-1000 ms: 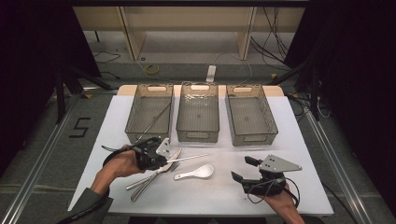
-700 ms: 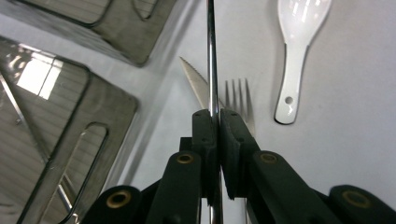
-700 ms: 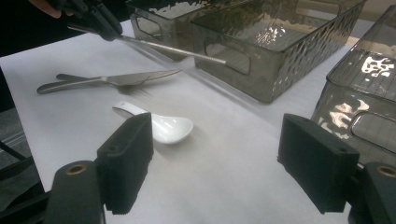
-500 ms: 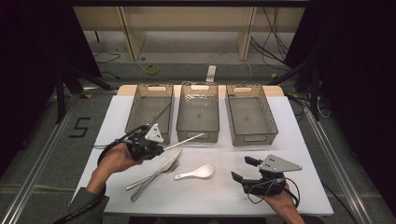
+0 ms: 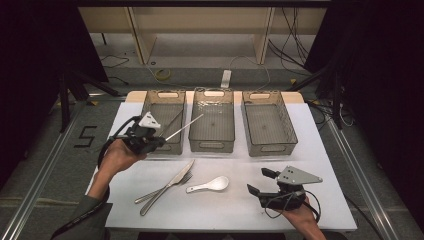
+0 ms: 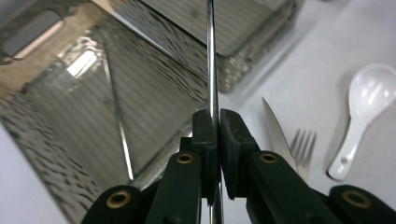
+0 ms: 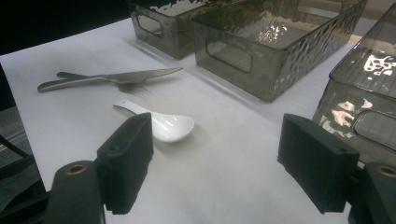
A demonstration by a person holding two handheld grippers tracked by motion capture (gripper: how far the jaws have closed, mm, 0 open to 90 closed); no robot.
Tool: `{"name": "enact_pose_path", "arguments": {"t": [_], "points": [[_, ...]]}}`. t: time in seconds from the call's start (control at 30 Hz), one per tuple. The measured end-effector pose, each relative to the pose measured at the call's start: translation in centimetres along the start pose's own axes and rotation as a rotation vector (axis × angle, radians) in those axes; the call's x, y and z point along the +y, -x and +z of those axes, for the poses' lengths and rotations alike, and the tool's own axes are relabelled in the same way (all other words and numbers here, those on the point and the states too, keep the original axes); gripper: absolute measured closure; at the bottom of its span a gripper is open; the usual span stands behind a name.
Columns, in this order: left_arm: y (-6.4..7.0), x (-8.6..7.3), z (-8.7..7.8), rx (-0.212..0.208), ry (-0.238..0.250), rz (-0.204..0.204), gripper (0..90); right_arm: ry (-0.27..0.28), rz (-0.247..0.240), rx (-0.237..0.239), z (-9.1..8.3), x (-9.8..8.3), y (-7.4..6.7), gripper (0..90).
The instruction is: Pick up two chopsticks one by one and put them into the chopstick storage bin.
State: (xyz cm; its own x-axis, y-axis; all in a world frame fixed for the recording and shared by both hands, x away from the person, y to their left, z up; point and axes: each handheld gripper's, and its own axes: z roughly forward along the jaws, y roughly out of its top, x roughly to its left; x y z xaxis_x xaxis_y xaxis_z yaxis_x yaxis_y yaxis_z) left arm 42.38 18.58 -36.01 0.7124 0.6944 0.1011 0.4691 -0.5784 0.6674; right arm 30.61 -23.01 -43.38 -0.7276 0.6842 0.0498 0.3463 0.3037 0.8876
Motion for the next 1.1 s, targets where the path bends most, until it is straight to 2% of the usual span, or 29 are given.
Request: {"name": "enact_pose_path", "arguments": {"t": [0.23, 0.4, 0.47, 0.63, 0.87, 1.0, 1.1], "points": [[-1.7, 0.3, 0.6, 0.042, 0.031, -0.045, 84.6, -0.008, -0.002, 0.002, 0.1, 0.0, 0.0, 27.4], [-3.2, 0.5, 0.8, 0.073, 0.060, -0.101, 84.6, -0.004, 0.003, -0.002, 0.0, -0.1, 0.1, 27.4], [-3.8, 0.8, 0.9, 0.085, 0.077, -0.137, 84.6, -0.004, 0.002, -0.003, 0.1, -0.1, 0.1, 27.3], [-4.9, 1.7, 1.7, 0.098, 0.054, -0.153, 84.6, -0.006, 0.004, -0.002, 0.1, -0.1, 0.1, 27.4], [-6.2, 2.2, 3.1, 0.105, 0.035, -0.186, 84.6, -0.004, 0.005, 0.001, 0.1, -0.1, 0.1, 27.4], [-6.7, 2.4, 3.9, 0.128, 0.011, -0.191, 84.6, -0.002, 0.008, 0.000, 0.1, -0.1, 0.1, 27.4], [-7.2, 2.4, 4.4, 0.132, 0.008, -0.218, 84.6, -0.002, 0.007, 0.001, 0.0, -0.1, 0.1, 27.3]]}}
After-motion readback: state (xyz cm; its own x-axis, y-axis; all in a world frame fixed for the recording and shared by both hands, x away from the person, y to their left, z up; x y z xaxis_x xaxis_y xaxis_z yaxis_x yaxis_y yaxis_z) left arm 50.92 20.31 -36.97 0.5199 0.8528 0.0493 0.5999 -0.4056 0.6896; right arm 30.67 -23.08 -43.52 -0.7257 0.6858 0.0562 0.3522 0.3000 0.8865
